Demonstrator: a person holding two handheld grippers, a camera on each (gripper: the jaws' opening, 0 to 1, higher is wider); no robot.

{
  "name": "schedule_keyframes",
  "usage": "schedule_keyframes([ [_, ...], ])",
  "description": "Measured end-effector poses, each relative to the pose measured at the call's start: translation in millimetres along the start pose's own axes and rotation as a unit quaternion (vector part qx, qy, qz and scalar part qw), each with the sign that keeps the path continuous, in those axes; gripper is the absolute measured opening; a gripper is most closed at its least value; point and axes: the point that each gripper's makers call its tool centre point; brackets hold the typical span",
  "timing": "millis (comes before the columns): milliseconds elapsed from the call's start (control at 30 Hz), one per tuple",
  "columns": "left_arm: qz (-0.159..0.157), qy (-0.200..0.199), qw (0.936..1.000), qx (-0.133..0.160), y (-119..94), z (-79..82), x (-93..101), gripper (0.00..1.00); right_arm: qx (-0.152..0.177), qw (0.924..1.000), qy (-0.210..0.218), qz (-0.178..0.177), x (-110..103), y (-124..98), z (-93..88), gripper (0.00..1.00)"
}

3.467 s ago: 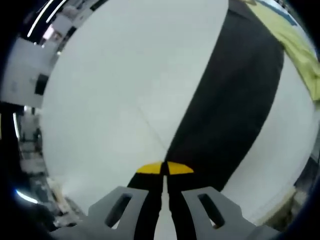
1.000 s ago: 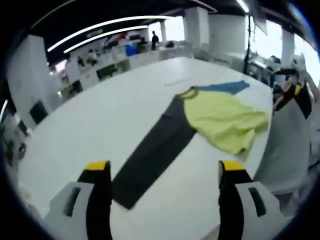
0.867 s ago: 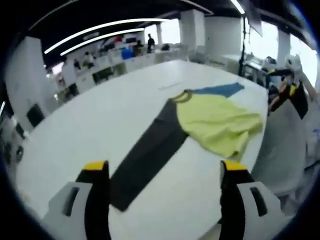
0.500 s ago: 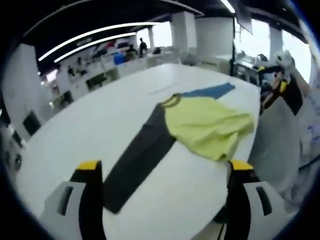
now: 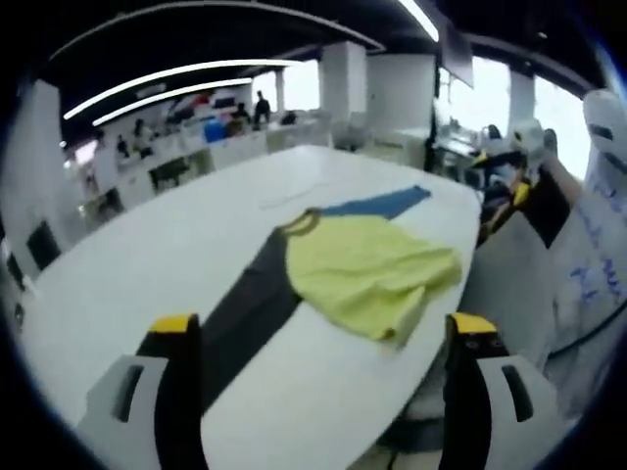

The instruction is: Fold the garment on the visible template until the final outline fits inside the template.

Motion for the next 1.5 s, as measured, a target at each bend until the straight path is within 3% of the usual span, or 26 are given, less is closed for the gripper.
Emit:
schedule_keyframes([
  [233, -0.006, 0.010, 0.9997, 0.019, -4, 20.0, 12.3, 1.00, 0.005, 0.9999, -0.007, -0.012, 3, -5, 3.8, 1.00],
  [333, -0.009, 0.017, 0.9998, 0.008, -6, 19.6, 17.9, 1.00, 0.007, 0.9998, -0.011, -0.014, 2, -8, 6.0, 1.00],
  [567, -0.012, 0.007, 0.9999, 0.011, -7, 20.3, 41.6, 1.00, 0.005, 0.9996, -0.025, -0.013, -5, -14, 9.0, 1.00],
  [867, -0.004, 0.008, 0.9996, 0.028, -7, 26.9, 53.5, 1.00, 0.004, 0.9995, -0.022, -0.021, -5, -22, 7.0, 1.00],
  [1133, -0.008, 0.005, 0.9992, 0.038, -10, 31.5, 70.7, 1.00, 0.010, 0.9985, -0.031, -0.044, 1, -30, 15.7, 1.00],
  [1333, 0.010, 0.003, 0.9990, 0.042, -13, 31.6, 77.4, 0.98, -0.009, 0.9975, -0.045, -0.054, 1, -33, 10.2, 1.00],
  [1500, 0.028, 0.027, 0.9991, 0.014, -15, 21.2, 74.5, 0.99, -0.007, 0.9977, -0.038, -0.056, 0, -31, 10.8, 1.00],
])
Point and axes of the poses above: the point that each gripper's makers call its tool centre point, and the gripper's own axes: y roughly forward along the fingers, x roughly to its right, z roughly out of its top, and after that the axes turned 15 degrees about x, right-handed
